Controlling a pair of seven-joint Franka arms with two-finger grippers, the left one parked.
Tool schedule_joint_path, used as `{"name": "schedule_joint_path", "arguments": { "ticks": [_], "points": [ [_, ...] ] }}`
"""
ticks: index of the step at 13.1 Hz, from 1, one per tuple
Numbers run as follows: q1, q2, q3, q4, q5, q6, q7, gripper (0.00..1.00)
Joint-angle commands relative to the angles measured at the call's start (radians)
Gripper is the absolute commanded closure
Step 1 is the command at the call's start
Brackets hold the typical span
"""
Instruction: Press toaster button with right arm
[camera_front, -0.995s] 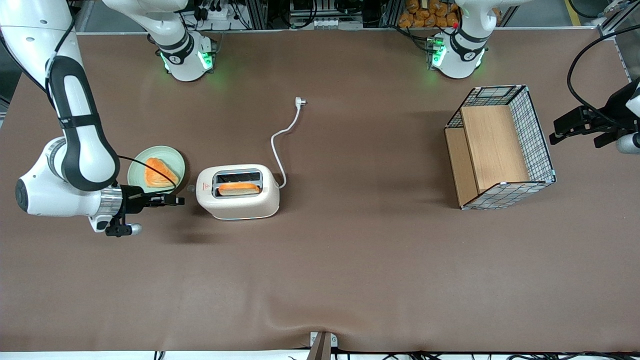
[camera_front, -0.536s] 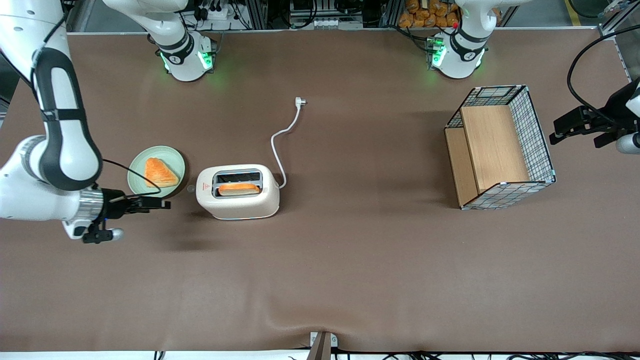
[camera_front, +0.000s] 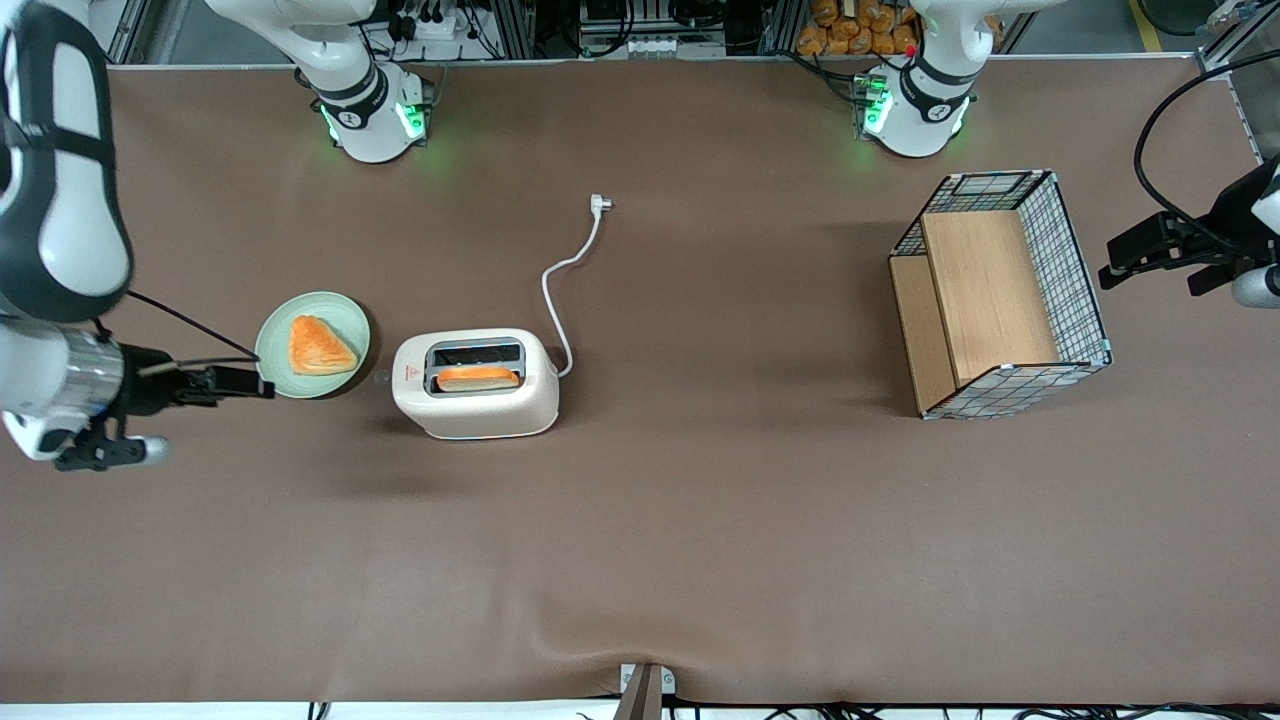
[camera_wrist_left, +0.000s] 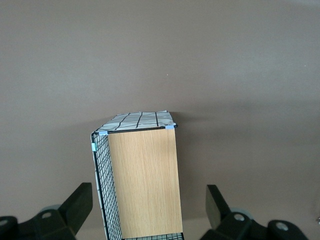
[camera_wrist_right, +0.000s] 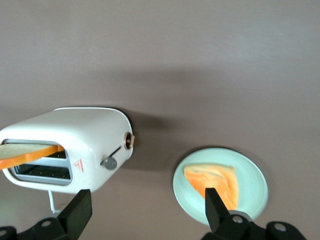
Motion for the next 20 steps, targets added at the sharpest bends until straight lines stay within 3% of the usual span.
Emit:
{"name": "schedule_joint_path", "arguments": {
  "ticks": [1,4,8,12,20],
  "points": [
    [0.007,-0.093,0.022,0.013,-0.097,-0.049,0.081,0.0],
    [0.003,-0.177,0.023,0.01,-0.154,-0.137,0.084,0.0],
    [0.004,-0.331,0.023,-0.097,-0.176,-0.152,0.097,0.0],
    [0.006,-0.345,0.031,-0.089,-0.225,-0.157,0.1,0.0],
    [0.001,-0.346,0.042,-0.068,-0.229,-0.164,0.098,0.0]
  ]
}}
